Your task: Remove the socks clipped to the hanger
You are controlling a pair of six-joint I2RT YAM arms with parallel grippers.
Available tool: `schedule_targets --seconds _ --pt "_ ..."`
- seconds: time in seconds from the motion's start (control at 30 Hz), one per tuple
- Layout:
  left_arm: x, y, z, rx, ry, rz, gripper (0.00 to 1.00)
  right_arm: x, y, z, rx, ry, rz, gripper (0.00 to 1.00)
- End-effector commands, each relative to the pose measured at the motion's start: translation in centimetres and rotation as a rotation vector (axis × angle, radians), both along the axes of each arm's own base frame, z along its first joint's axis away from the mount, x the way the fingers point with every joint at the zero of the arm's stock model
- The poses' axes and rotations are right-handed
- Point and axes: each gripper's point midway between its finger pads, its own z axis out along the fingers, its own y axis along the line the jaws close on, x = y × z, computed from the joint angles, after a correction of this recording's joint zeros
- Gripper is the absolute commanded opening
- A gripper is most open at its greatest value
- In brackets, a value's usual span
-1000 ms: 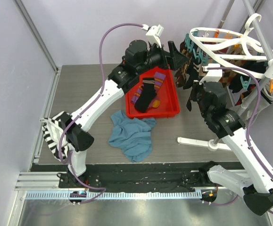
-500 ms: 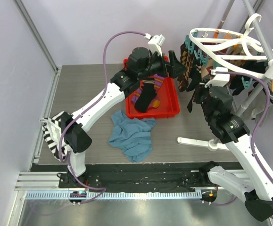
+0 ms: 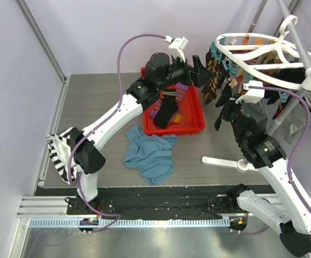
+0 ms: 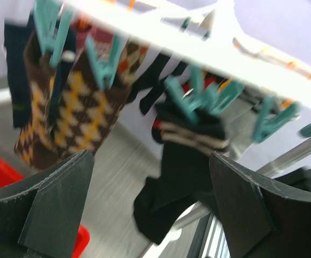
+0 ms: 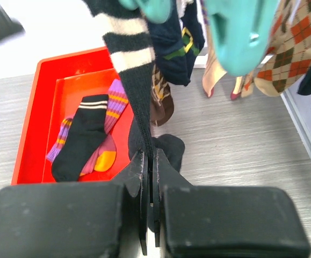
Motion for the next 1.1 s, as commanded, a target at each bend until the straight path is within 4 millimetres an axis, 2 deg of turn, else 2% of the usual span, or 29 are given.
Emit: schedule_targets --seconds 0.0,0.07,0.1,0.17,0.2,0.3,0.5,0.7,0.87,0.93,1.0,1.03,1.07 --pt "-1.7 1.2 0.6 0.009 -0.055 -0.023 0.94 -0.1 -1.1 2.8 0.043 -0.075 -0.064 0.01" --pt "-2.4 1.8 0.5 0.012 -0.065 -0.03 0.94 -0.3 -1.5 3.0 0.058 -0.076 -0.085 0.01" --pt "-2.9 1.6 -1.6 0.04 -0.041 -0.054 0.94 -0.4 -1.6 3.3 0.071 -0.084 -0.088 0.01" --pt "-3.8 1.8 -1.4 0.025 -0.071 -0.069 0.95 -0.5 -1.6 3.6 0.091 -0.09 -0.088 0.01" --pt "-4.3 1.4 -3.1 0.047 -0.059 -0.091 0.95 -0.6 -1.4 3.7 0.1 -0.092 -0.078 0.01" --pt "-5.7 0.5 -4.5 0.061 -0.063 -0.14 0.95 -0.7 -0.9 3.9 0.131 -0.091 -0.057 0.01" --pt "-7.8 -2.1 -6.1 0.067 -0.073 -0.213 0.96 -1.0 -0.4 4.4 0.182 -0.092 -0.035 0.01" --pt "-8.1 -4.2 -6.1 0.069 -0.095 -0.229 0.95 -1.2 0.0 5.1 0.215 -0.097 -0.015 0.01" --pt "-7.8 -6.0 -7.8 0.093 -0.097 -0.201 0.92 -1.1 0.2 5.0 0.24 -0.092 -0.014 0.01" --pt "-7.3 -6.1 -7.9 0.084 -0.104 -0.166 0.88 -1.1 0.3 5.0 0.244 -0.091 -0.009 0.01" --pt "-7.2 -6.4 -8.5 0.081 -0.1 -0.149 0.78 -1.1 0.5 4.8 0.25 -0.087 -0.006 0.01" --pt "-7.0 -6.4 -8.2 0.067 -0.106 -0.13 0.62 -1.1 0.5 4.8 0.251 -0.087 -0.005 0.01" --pt "-7.0 -6.5 -8.3 0.062 -0.103 -0.124 0.54 -1.1 0.5 4.7 0.251 -0.082 -0.004 0.01"
